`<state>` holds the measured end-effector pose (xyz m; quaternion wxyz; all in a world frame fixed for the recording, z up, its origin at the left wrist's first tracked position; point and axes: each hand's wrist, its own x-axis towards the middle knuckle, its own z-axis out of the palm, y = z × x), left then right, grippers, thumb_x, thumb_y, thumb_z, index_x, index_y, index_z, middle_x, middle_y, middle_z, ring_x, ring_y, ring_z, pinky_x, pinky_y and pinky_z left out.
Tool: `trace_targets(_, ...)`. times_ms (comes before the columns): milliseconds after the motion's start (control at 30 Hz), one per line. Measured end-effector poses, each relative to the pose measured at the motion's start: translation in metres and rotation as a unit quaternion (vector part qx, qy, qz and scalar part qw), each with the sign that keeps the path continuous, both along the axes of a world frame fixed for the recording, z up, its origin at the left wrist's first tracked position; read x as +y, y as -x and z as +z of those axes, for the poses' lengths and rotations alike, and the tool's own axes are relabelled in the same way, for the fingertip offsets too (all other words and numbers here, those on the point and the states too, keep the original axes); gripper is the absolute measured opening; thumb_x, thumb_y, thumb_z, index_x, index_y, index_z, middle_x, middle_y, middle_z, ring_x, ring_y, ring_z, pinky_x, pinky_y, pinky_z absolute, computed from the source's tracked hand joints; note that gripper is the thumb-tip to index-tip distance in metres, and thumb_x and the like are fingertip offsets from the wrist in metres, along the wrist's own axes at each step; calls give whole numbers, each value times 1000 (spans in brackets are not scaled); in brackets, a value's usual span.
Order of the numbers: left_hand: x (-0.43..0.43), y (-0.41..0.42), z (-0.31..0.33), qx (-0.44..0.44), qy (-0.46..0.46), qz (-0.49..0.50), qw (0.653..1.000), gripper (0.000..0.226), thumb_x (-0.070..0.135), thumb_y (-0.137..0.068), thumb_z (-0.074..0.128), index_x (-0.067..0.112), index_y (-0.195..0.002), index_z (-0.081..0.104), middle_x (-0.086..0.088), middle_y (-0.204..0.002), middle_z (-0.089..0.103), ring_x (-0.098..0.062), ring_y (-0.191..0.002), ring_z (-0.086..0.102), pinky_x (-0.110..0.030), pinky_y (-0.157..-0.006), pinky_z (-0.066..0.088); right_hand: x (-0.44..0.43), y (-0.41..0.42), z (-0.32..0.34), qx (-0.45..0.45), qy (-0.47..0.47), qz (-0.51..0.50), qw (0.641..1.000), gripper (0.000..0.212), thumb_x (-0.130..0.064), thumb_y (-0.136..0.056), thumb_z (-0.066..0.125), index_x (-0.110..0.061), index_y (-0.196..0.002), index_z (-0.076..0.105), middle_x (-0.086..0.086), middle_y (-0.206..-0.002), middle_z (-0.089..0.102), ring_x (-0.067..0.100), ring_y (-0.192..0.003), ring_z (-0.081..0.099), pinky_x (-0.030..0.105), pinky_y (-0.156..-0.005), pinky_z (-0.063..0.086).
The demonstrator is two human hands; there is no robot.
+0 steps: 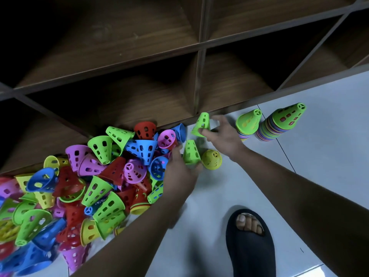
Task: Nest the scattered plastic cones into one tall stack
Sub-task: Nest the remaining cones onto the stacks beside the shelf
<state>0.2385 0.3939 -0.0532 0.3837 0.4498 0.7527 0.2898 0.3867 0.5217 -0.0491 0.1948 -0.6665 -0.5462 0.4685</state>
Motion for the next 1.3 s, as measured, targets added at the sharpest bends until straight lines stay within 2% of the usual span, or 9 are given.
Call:
trace_targets(100,0,4,6,-19,-30,27,999,76,60,-76,71,33,-143,49,11,-126,68,-14,-116,66,-42,-100,56,-27,-18,12,12,-75,-20,997,62,-48,-86,82,-30,-136,51,-12,-70,65,5,-69,63,31,-70,49)
trace_targets(300,2,-1,20,-59,-81,38,994,65,52,-78,79,38,-137,56,16,-127,65,-10,-120,64,-43,-102,56,-85,-55,-11,-36,-181,51,982,75,-40,-87,84,-29,-149,42,-5,-111,71,15,-103,66,32,-90,50)
trace_targets(433,6,-13,27,-79,-105,25,991,59,40,-76,85,40,-129,58,15,-123,62,-10,-116,63,-42,-100,55,-103,-58,-35,-72,-223,111,966,64,-28,-83,85,-22,-140,56,-5,-121,65,21,-111,64,45,-93,54)
trace_targets(600,12,-26,27,-59,-95,-49,993,63,27,-77,88,32,-131,56,12,-123,59,-6,-112,59,-35,-98,54,-108,-50,-47,-51,-175,89,979,53,-11,-82,82,-21,-131,64,-4,-121,66,18,-106,66,42,-92,56)
trace_targets(833,4,-16,15,-3,-45,-125,991,74,30,-81,88,33,-145,51,15,-140,53,-1,-118,52,-24,-99,44,-140,-49,-47,-6,-86,22,996,47,-2,-82,75,-30,-119,65,-15,-114,70,6,-107,68,26,-92,55)
trace_targets(933,-9,-3,13,89,-87,-166,978,63,31,-83,85,30,-139,57,13,-135,56,-9,-119,55,-24,-96,43,-153,-44,-46,3,-29,-33,999,29,-10,-86,75,-31,-102,62,-13,-98,72,5,-91,69,29,-80,56)
trace_targets(1067,-20,31,12,270,-156,-249,917,51,24,-82,80,20,-131,64,1,-126,64,-26,-112,61,-45,-92,53,-163,-26,-41,-8,16,-8,1000,13,-21,-91,73,-29,-95,63,-11,-83,71,2,-77,64,23,-69,47)
trace_targets(1200,-22,75,24,363,-152,-311,865,57,30,-82,81,21,-136,64,0,-136,61,-28,-122,56,-45,-96,48,-176,4,-36,26,29,76,996,15,-29,-89,78,-31,-101,68,-13,-89,72,1,-83,66,15,-74,48)
trace_targets(1300,-27,103,32,390,-157,-352,836,55,34,-83,81,19,-133,65,-1,-137,61,-28,-121,55,-43,-93,46,-186,24,-34,17,-23,151,988,36,-49,-81,79,-28,-108,68,-15,-102,68,0,-94,64,10,-82,45)
